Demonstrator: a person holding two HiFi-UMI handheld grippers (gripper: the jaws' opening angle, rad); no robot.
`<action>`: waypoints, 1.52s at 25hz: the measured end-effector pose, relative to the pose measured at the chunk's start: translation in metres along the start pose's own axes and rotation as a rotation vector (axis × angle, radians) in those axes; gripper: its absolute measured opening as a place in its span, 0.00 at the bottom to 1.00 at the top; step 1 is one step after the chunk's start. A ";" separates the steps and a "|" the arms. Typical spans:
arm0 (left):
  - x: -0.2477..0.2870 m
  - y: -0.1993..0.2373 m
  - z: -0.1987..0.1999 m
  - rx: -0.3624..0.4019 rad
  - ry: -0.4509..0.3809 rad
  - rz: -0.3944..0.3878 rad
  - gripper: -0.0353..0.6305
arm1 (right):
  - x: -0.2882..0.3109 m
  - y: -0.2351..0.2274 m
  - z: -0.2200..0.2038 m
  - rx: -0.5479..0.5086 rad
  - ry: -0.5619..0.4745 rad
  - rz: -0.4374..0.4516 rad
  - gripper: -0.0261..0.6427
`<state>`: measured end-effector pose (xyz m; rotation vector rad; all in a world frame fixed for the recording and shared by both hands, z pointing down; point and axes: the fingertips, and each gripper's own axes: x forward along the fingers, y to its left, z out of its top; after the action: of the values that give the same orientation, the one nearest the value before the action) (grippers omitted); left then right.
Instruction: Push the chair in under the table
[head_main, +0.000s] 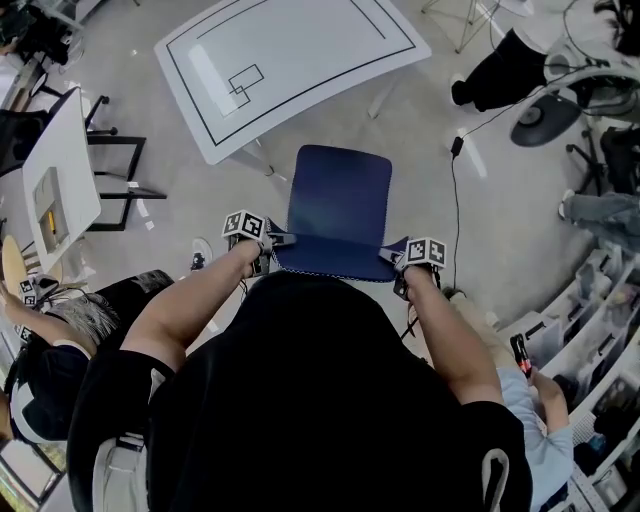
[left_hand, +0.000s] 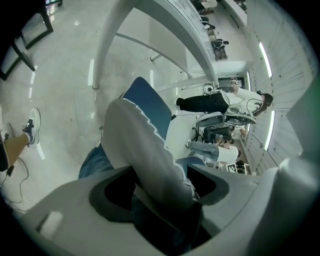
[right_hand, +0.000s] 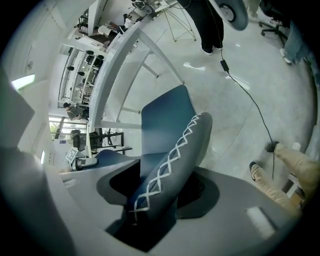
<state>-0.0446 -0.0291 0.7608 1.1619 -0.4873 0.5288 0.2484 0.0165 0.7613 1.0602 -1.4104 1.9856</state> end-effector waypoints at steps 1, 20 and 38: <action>-0.001 -0.001 0.006 -0.002 -0.004 -0.004 0.71 | 0.000 0.003 0.007 -0.006 0.002 -0.002 0.41; -0.003 -0.033 0.086 -0.119 -0.133 -0.071 0.71 | 0.000 0.042 0.146 -0.109 0.073 -0.017 0.42; 0.011 -0.066 0.162 -0.277 -0.275 -0.127 0.71 | 0.012 0.077 0.293 -0.302 0.246 -0.063 0.42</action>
<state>-0.0088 -0.2002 0.7718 0.9942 -0.6946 0.1839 0.2756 -0.2847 0.7775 0.6934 -1.4631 1.7209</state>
